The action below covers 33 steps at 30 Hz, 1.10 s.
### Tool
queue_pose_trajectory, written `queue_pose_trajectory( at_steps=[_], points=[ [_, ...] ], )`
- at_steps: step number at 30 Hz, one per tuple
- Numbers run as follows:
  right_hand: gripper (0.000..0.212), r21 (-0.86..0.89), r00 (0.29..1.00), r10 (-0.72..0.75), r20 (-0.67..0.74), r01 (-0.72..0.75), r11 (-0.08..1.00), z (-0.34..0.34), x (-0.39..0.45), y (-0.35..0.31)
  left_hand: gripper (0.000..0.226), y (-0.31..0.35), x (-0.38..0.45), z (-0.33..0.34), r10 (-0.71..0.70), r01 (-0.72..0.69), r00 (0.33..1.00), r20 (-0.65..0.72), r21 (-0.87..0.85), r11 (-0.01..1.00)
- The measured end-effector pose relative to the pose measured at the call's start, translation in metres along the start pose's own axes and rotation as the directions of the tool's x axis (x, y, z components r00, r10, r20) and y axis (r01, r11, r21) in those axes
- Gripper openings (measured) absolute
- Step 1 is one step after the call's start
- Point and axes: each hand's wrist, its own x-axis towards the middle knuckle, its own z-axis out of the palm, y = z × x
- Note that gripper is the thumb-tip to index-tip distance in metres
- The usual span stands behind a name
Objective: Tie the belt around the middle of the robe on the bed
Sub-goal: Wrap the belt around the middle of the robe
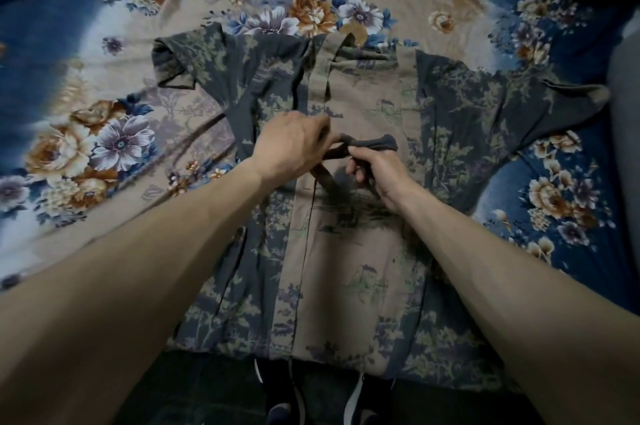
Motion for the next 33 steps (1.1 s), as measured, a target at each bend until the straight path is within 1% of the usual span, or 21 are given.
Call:
queue_pose_trajectory(
  at_steps=[2,3,4,6,8,11,13,14,16,17,18,19,20,22,23,25,26,28,29,31,33],
  points=[
    [0.032,0.04,1.0,0.022,0.004,-0.022,0.999,-0.003,0.001,-0.002,0.035,-0.001,-0.005,-0.004,-0.139,0.136,0.99,-0.034,-0.082,0.987],
    [0.031,0.082,0.999,0.04,0.008,-0.041,0.996,-0.003,0.0,-0.004,0.032,0.0,-0.008,-0.004,-0.167,0.167,0.986,0.012,-0.154,0.974],
    [0.028,0.136,0.998,0.064,0.008,-0.064,0.989,-0.004,-0.001,-0.006,0.029,0.003,-0.01,-0.003,-0.147,0.168,0.983,0.106,-0.231,0.958],
    [0.026,0.249,0.995,0.099,0.024,-0.102,0.963,-0.005,-0.002,-0.01,0.022,0.012,-0.016,0.001,0.0,0.112,0.944,0.331,-0.32,0.941],
    [0.031,0.29,0.993,0.113,0.04,-0.12,0.949,-0.007,-0.005,-0.014,0.018,0.021,-0.024,0.008,0.08,0.058,0.897,0.434,-0.295,0.954],
    [0.025,0.225,0.996,0.068,0.063,-0.08,0.971,-0.012,-0.009,-0.018,0.021,0.036,-0.03,0.021,-0.028,0.113,0.92,0.391,-0.196,0.974],
    [0.022,0.151,0.996,-0.001,0.094,-0.014,0.988,-0.015,-0.01,-0.02,0.026,0.044,-0.03,0.03,-0.212,0.271,0.925,0.315,-0.154,0.95],
    [0.022,0.135,0.993,-0.016,0.115,0.0,0.991,-0.018,-0.011,-0.02,0.028,0.047,-0.027,0.033,-0.337,0.4,0.89,0.308,-0.172,0.9],
    [0.023,0.11,0.989,0.0,0.149,-0.016,0.994,-0.023,-0.012,-0.019,0.036,0.051,-0.019,0.038,-0.569,0.675,0.727,0.385,-0.251,0.693],
    [0.023,0.095,0.987,0.012,0.157,-0.028,0.995,-0.025,-0.012,-0.018,0.039,0.053,-0.015,0.039,-0.637,0.758,0.648,0.418,-0.273,0.592],
    [0.023,0.088,0.986,0.018,0.163,-0.032,0.996,-0.025,-0.012,-0.017,0.04,0.055,-0.012,0.039,-0.68,0.794,0.607,0.411,-0.288,0.535],
    [0.024,0.093,0.986,0.013,0.166,-0.029,0.995,-0.026,-0.011,-0.015,0.039,0.058,-0.01,0.038,-0.698,0.786,0.618,0.362,-0.301,0.539],
    [0.024,0.103,0.986,0.003,0.167,-0.021,0.994,-0.026,-0.01,-0.014,0.036,0.06,-0.01,0.035,-0.68,0.737,0.675,0.286,-0.307,0.603],
    [0.025,0.099,0.987,-0.022,0.162,0.006,0.995,-0.027,-0.007,-0.012,0.032,0.06,-0.011,0.034,-0.516,0.532,0.846,0.137,-0.275,0.801],
    [0.025,0.067,0.988,-0.038,0.151,0.028,0.997,-0.028,-0.006,-0.012,0.029,0.057,-0.011,0.034,-0.41,0.425,0.905,0.113,-0.225,0.877],
    [0.026,-0.111,0.991,-0.097,0.095,0.107,0.988,-0.03,-0.006,-0.012,0.026,0.053,-0.007,0.036,-0.284,0.311,0.942,0.178,-0.144,0.94],
    [0.026,-0.23,0.989,-0.135,0.059,0.145,0.962,-0.03,-0.006,-0.013,0.027,0.052,-0.003,0.036,-0.287,0.335,0.923,0.255,-0.169,0.927],
    [0.03,-0.42,0.981,-0.193,-0.022,0.167,0.892,-0.032,-0.007,-0.014,0.026,0.055,0.005,0.033,-0.32,0.489,0.838,0.442,-0.346,0.801],
    [0.031,-0.475,0.975,-0.213,-0.058,0.16,0.865,-0.032,-0.008,-0.015,0.024,0.058,0.008,0.031,-0.323,0.583,0.785,0.528,-0.455,0.673],
    [0.033,-0.518,0.968,-0.229,-0.101,0.145,0.843,-0.033,-0.01,-0.015,0.015,0.065,0.012,0.027,-0.297,0.739,0.673,0.677,-0.596,0.316],
    [0.034,-0.507,0.971,-0.213,-0.108,0.13,0.852,-0.035,-0.011,-0.014,0.015,0.071,0.014,0.023,-0.258,0.799,0.569,0.781,-0.599,-0.048]
  ],
)
